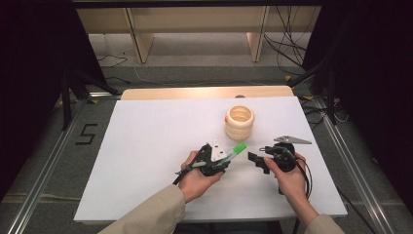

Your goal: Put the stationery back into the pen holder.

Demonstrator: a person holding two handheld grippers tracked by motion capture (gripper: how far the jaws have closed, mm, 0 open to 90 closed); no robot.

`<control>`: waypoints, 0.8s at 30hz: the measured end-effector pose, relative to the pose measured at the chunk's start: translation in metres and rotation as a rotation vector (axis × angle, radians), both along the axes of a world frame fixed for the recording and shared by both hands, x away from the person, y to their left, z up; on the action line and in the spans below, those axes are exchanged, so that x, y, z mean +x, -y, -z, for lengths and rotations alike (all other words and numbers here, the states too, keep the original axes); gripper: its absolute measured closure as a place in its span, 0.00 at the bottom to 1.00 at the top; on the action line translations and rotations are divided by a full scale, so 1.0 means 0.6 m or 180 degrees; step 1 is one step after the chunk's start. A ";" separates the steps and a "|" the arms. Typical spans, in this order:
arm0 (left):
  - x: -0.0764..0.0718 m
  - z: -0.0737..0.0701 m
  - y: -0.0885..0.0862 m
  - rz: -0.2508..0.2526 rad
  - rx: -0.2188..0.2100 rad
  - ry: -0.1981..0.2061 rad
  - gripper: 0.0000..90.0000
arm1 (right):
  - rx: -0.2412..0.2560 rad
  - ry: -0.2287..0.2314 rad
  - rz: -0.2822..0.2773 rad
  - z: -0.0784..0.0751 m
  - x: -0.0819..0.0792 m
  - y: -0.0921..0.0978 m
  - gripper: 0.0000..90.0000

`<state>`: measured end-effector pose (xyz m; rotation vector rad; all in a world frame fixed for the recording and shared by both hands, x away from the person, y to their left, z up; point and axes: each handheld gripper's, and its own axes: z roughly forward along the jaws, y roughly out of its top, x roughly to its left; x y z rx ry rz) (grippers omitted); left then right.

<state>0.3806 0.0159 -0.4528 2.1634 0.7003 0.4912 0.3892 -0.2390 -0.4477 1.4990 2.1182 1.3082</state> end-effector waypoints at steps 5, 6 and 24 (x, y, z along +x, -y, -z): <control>-0.010 0.009 -0.038 -0.0145 -0.0083 0.0005 0.74 | 0.0043 -0.0028 -0.0211 0.005 -0.003 -0.039 0.21; -0.013 0.011 -0.043 -0.0171 -0.0100 -0.0001 0.74 | 0.0042 -0.0033 -0.0250 0.005 -0.004 -0.046 0.21; -0.042 0.018 -0.046 -0.0206 -0.0269 0.0061 0.74 | 0.0300 -0.0131 -0.0454 0.017 0.004 -0.116 0.26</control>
